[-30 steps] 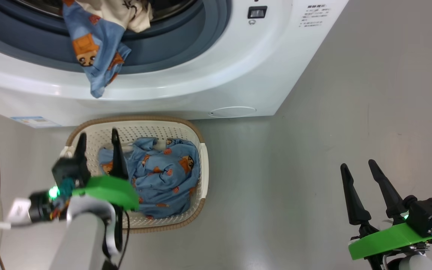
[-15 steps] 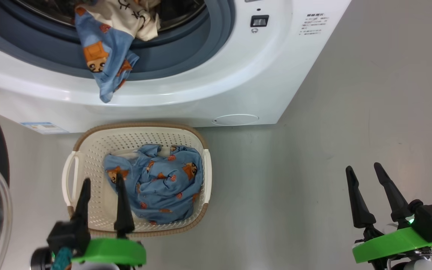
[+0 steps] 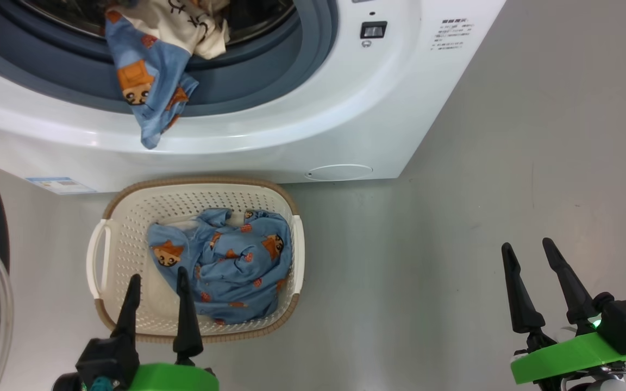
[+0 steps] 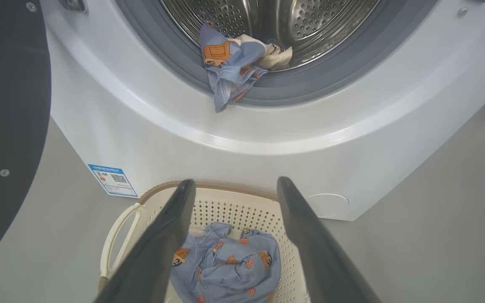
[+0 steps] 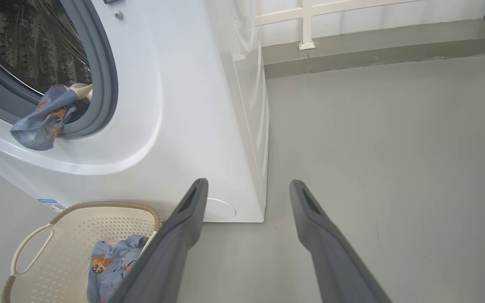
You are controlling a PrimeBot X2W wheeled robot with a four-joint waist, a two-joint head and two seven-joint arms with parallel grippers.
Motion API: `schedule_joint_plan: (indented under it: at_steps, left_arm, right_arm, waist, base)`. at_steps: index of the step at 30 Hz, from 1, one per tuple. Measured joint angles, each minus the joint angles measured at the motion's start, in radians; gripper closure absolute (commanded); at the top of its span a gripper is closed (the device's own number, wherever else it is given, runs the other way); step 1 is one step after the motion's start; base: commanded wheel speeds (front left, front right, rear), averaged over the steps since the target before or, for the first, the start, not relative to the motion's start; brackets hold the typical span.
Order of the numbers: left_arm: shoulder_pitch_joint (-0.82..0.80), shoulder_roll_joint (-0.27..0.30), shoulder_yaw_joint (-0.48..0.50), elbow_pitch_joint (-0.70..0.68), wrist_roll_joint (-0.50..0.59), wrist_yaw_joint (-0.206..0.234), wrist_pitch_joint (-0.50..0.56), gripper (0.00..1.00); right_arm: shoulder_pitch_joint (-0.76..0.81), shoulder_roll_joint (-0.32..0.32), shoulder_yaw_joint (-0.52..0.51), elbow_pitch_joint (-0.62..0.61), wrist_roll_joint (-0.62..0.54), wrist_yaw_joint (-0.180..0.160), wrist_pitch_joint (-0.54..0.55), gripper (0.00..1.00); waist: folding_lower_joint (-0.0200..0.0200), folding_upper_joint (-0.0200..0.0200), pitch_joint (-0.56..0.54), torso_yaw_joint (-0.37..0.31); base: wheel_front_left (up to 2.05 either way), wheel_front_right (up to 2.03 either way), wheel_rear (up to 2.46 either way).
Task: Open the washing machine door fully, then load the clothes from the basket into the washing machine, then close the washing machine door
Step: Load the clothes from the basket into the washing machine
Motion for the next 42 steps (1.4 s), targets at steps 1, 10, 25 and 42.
schedule_joint_plan:
  at_steps: [1,10,25,42]
  left_arm:
    - [-0.005,0.0,0.001,0.011,0.0,-0.001,0.0,0.0]
    - [-0.188,0.021,0.023,0.135,0.0,-0.036,0.0,0.0]
    - [-0.574,0.101,0.061,0.507,0.008,-0.107,0.0,0.0]
    - [-0.687,0.102,0.124,0.582,0.043,-0.105,0.0,0.12]
  right_arm:
    - [0.0,0.0,0.001,0.0,0.0,0.0,0.0,0.0]
    - [-0.007,0.002,0.017,-0.002,0.0,0.0,0.0,0.0]
    - [-0.065,0.005,0.028,-0.003,0.0,0.0,0.0,0.0]
    - [-0.071,0.005,0.027,-0.002,0.001,0.0,0.0,0.0]
  waist:
    - [0.0,0.0,0.003,-0.002]
    - [0.0,0.0,0.038,-0.031]
    - [0.0,0.0,0.13,-0.097]
    - [0.0,0.0,0.171,-0.119]
  base:
    - [0.0,0.0,0.0]
    - [0.0,0.0,0.0]
    - [0.0,0.0,0.0]
    - [0.0,0.0,0.0]
